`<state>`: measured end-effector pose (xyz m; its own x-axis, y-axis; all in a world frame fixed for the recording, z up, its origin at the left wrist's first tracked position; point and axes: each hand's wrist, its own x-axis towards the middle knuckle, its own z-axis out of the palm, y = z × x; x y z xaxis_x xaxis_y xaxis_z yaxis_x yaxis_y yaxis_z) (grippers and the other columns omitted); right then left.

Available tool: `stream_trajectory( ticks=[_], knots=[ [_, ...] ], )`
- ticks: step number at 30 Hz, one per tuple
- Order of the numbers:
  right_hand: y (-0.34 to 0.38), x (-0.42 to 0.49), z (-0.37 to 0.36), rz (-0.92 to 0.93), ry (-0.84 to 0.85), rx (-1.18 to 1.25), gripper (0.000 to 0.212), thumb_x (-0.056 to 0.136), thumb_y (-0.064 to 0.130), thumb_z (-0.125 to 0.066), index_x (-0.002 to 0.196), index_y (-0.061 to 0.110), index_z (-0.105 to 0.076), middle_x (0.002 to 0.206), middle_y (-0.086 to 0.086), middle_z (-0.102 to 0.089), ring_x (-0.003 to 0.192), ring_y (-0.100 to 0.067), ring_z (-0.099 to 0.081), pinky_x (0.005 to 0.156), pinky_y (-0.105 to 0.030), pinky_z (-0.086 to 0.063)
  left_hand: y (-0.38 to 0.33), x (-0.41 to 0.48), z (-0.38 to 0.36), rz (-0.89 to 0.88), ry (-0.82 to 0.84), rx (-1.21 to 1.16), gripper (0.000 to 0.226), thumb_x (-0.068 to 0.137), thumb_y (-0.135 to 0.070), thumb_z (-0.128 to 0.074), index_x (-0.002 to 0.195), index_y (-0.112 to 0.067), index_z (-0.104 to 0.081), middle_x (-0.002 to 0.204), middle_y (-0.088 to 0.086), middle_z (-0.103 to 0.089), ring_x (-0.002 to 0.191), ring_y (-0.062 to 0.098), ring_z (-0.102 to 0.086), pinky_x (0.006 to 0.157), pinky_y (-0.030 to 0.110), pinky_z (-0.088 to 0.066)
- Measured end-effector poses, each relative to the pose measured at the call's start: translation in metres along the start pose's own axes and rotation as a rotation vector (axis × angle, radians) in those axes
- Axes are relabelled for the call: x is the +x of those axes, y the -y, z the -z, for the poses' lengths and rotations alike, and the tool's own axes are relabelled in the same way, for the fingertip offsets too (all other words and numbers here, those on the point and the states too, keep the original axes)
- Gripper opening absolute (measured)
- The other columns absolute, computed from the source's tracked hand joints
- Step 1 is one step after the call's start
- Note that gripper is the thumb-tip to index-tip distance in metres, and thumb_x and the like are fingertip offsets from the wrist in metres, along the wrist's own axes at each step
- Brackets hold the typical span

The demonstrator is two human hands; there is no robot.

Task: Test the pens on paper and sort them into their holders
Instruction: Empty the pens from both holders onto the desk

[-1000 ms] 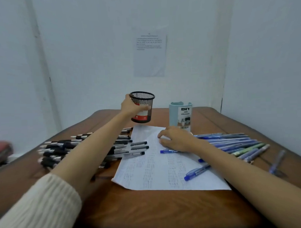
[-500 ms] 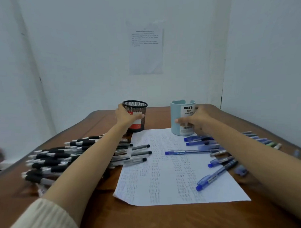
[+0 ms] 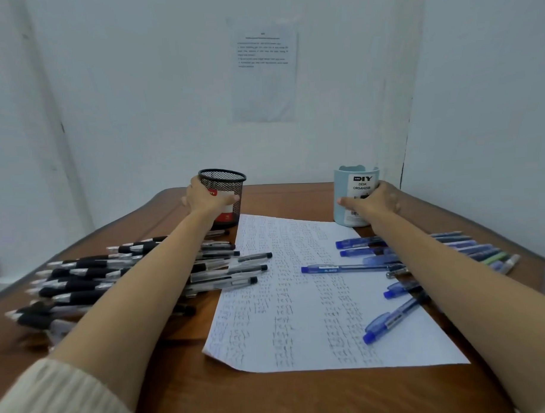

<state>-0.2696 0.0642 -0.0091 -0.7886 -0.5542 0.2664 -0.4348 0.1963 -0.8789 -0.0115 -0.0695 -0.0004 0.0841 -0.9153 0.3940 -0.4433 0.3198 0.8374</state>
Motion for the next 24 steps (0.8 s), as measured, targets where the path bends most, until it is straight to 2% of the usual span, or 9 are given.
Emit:
stream_trajectory(
  ticks=[4,14,16,18,20,21,23,24],
  knots=[
    [0.0,-0.004,0.001,0.043,0.016,-0.055,0.082,0.071,0.039,-0.078,0.132,0.006,-0.036,0.138,-0.016,-0.041,0.131,-0.033,-0.032,0.105,-0.042,-0.026,0.001,0.004,0.003,0.03,0.002,-0.002,0.09,0.065,-0.028,-0.084,0.136,-0.007,-0.034,0.135,0.012,-0.046,0.129,0.03,-0.037,0.107,0.047,-0.033],
    [0.003,-0.018,0.0,0.066,0.05,-0.176,0.086,0.076,0.03,-0.076,0.138,0.001,-0.023,0.141,-0.021,-0.031,0.133,-0.033,-0.024,0.103,-0.042,-0.027,0.003,0.003,0.006,0.063,0.025,-0.06,0.088,0.065,-0.024,-0.084,0.135,-0.005,-0.034,0.134,0.014,-0.044,0.127,0.031,-0.039,0.105,0.048,-0.036],
    [0.004,-0.021,0.001,0.064,0.043,-0.139,0.094,0.074,0.035,-0.076,0.14,0.002,-0.019,0.143,-0.022,-0.028,0.135,-0.034,-0.021,0.105,-0.044,-0.025,0.0,0.0,0.007,0.072,0.021,-0.055,0.092,0.066,-0.026,-0.083,0.138,-0.005,-0.03,0.138,0.016,-0.04,0.13,0.032,-0.035,0.107,0.047,-0.033],
    [0.01,-0.027,0.002,0.066,-0.017,-0.071,0.102,0.074,0.042,-0.075,0.145,0.005,-0.012,0.145,-0.022,-0.021,0.136,-0.034,-0.017,0.106,-0.047,-0.025,-0.008,-0.008,0.01,0.074,-0.002,-0.018,0.102,0.068,-0.035,-0.081,0.144,-0.005,-0.02,0.146,0.017,-0.027,0.136,0.032,-0.024,0.112,0.046,-0.024],
    [0.019,-0.034,0.003,0.143,-0.166,-0.009,0.099,0.073,0.043,-0.075,0.145,0.007,-0.015,0.142,-0.02,-0.023,0.132,-0.034,-0.022,0.1,-0.045,-0.03,-0.022,-0.02,0.016,0.051,-0.098,-0.017,0.106,0.069,-0.051,-0.075,0.145,-0.006,-0.015,0.148,0.017,-0.018,0.137,0.031,-0.016,0.111,0.046,-0.02],
    [0.024,-0.039,0.003,0.216,-0.243,0.004,0.094,0.074,0.041,-0.075,0.142,0.007,-0.02,0.14,-0.019,-0.026,0.129,-0.033,-0.025,0.096,-0.043,-0.032,-0.03,-0.025,0.019,0.029,-0.183,-0.051,0.102,0.072,-0.056,-0.07,0.144,-0.006,-0.018,0.147,0.016,-0.018,0.136,0.03,-0.017,0.108,0.046,-0.023],
    [0.037,-0.051,0.004,0.363,-0.332,0.018,0.08,0.077,0.035,-0.073,0.137,0.006,-0.029,0.136,-0.016,-0.03,0.124,-0.03,-0.03,0.09,-0.04,-0.033,-0.046,-0.031,0.026,-0.059,-0.374,-0.115,0.08,0.081,-0.056,-0.06,0.137,-0.007,-0.029,0.141,0.014,-0.025,0.129,0.029,-0.024,0.103,0.043,-0.029],
    [0.044,-0.058,0.004,0.409,-0.324,0.027,0.073,0.078,0.03,-0.071,0.135,0.008,-0.032,0.134,-0.015,-0.032,0.123,-0.029,-0.031,0.089,-0.039,-0.033,-0.055,-0.034,0.03,-0.116,-0.442,-0.114,0.068,0.086,-0.052,-0.055,0.133,-0.007,-0.034,0.139,0.013,-0.028,0.127,0.028,-0.027,0.1,0.04,-0.031]
  ],
)
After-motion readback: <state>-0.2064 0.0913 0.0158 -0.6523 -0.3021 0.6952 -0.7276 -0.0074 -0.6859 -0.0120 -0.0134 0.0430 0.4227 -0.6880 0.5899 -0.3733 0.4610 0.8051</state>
